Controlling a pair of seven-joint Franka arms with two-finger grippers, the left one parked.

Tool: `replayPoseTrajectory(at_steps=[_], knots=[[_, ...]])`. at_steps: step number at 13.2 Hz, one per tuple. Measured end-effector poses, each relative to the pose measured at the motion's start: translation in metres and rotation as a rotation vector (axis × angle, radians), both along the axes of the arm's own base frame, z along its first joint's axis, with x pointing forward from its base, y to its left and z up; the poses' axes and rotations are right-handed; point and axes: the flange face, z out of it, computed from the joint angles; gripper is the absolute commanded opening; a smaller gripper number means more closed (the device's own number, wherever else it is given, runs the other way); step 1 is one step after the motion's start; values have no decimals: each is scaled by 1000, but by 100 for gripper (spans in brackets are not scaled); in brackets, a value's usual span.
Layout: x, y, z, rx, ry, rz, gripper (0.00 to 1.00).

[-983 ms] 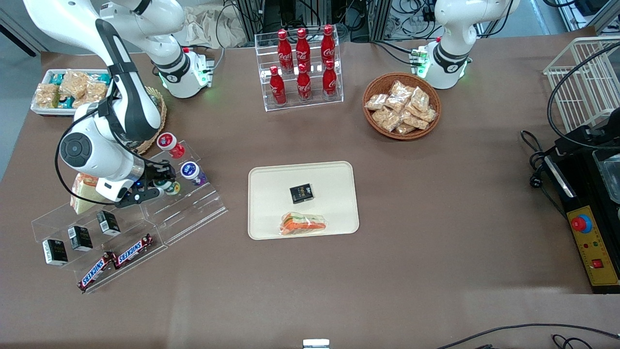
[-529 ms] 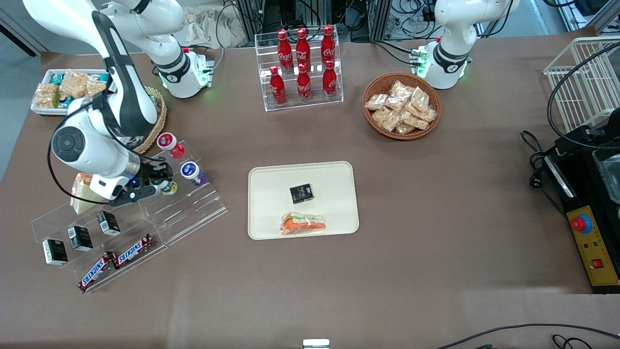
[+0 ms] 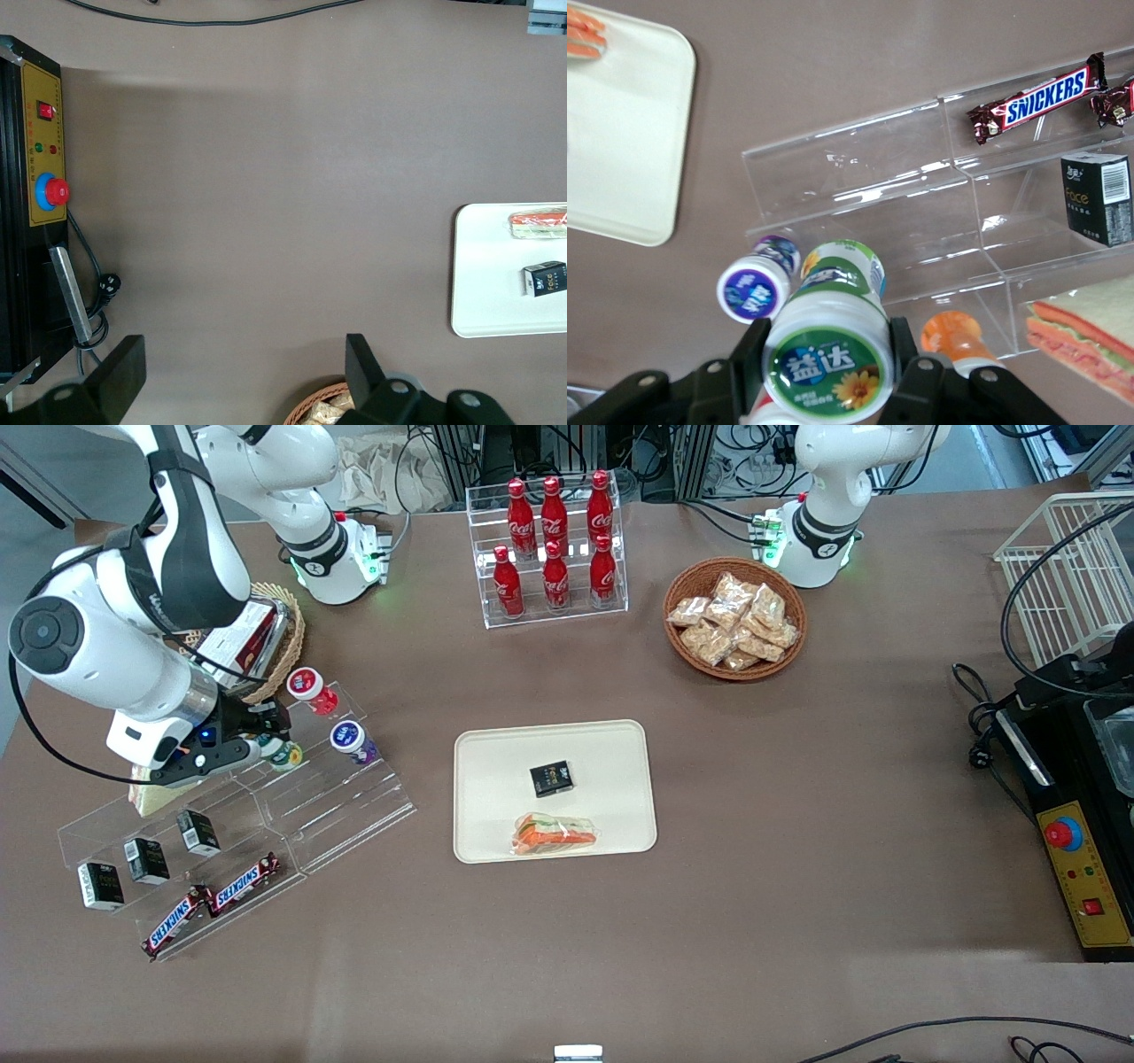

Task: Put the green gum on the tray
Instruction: 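Lift the green gum bottle and carry it toward the cream tray, then lower the green gum bottle onto the tray beside the black pack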

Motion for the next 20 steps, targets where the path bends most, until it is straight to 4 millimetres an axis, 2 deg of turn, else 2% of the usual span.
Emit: replayPoseTrajectory(at_steps=[3,7,9,13,14,17,20], knots=[[-9,56,3,-12,1,-90,23],[-23,131,-17,9,41,-247,23],[-23,162,-37,21,38,-296,23],[-22,226,-91,45,65,-340,23],[-19,234,-104,47,80,-342,23],[-7,240,-147,53,122,-354,23],[-7,249,-186,48,159,-350,24]])
